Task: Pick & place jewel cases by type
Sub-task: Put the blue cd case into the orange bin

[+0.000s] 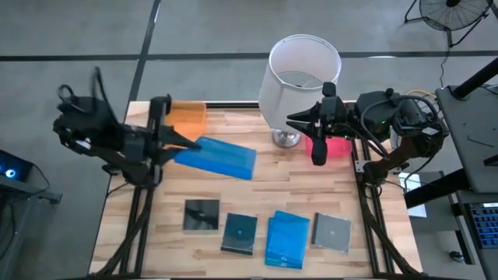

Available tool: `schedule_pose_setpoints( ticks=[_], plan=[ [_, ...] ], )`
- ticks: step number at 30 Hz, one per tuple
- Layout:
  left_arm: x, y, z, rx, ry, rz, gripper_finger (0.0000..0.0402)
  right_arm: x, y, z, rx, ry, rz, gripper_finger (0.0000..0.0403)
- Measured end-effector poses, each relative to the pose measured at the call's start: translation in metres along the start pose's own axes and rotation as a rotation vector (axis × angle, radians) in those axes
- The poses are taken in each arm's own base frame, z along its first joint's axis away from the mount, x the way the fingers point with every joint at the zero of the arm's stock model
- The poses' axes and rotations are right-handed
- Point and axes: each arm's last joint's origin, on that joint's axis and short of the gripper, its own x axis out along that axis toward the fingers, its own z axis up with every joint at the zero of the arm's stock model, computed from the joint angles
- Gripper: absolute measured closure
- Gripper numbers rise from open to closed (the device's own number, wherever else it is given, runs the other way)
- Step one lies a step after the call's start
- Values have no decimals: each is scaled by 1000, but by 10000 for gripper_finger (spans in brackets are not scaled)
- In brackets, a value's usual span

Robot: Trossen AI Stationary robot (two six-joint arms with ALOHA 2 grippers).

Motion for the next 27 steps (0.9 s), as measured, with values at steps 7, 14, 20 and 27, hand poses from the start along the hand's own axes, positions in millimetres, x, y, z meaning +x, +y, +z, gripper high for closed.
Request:
schedule_pose_setpoints(
  ticks=[7, 14, 20, 27],
  plan=[
    [19, -12, -7, 278, 315, 204, 396, 0, -1, 0, -12, 0, -10, 346],
    [51, -31, -13, 656, 738, 391, 396, 1, -1, 0, -30, 2, -11, 346],
    [69, -42, -18, 716, 783, 359, 396, 1, -1, -1, -31, 3, -15, 346],
    [71, -45, -17, 716, 781, 358, 396, 1, -2, -1, -31, 6, -17, 346]
  ],
)
